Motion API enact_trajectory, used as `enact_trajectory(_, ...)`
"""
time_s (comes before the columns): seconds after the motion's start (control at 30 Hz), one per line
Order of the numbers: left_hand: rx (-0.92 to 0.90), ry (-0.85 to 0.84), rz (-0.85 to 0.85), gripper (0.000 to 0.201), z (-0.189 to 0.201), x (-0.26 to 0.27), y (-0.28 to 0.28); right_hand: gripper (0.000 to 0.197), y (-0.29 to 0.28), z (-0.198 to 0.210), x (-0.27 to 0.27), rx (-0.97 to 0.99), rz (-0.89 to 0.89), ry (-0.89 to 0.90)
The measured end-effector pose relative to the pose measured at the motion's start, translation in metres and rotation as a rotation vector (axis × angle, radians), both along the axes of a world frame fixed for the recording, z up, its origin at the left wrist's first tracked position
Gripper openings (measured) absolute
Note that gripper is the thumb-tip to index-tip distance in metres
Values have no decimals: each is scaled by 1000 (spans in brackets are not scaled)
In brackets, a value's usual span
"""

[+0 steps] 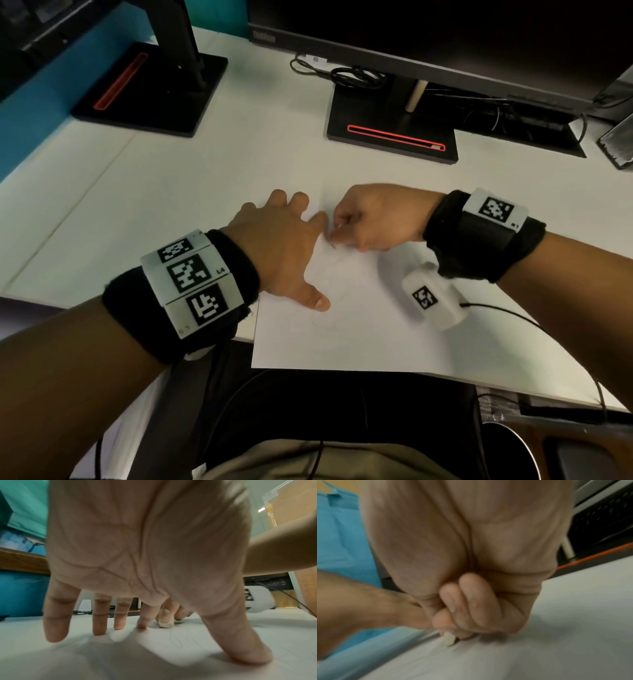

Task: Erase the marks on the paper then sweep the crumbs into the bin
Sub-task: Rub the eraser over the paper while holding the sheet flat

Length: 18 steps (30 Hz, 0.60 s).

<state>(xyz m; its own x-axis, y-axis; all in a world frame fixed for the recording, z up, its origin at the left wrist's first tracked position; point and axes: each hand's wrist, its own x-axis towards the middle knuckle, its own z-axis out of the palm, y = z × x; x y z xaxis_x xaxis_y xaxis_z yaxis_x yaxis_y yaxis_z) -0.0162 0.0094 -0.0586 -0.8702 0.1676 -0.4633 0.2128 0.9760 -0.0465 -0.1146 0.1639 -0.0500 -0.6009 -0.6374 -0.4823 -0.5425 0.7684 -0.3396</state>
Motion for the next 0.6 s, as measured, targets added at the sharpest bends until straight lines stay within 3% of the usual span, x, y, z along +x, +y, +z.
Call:
enact_trajectory(0.1,-25,-9,-4,122,0,1,1,38,2,6,-13,-16,-67,53)
enact_trajectory(0.23,-10,3,12,122,1,3,0,35,-5,-3,1,-9,35,22)
enact_trajectory(0.4,-62,5,-1,117,0,5,2,39,-2,4,-14,-29,-68,85)
enact_trajectory(0.5,-77,0,-14,119,0,6,3,39,-5,-3,-4,-24,9,39)
enact_trajectory(0.6,-90,4,-30,120,1,7,3,37,-3,1,-12,-37,-59,32)
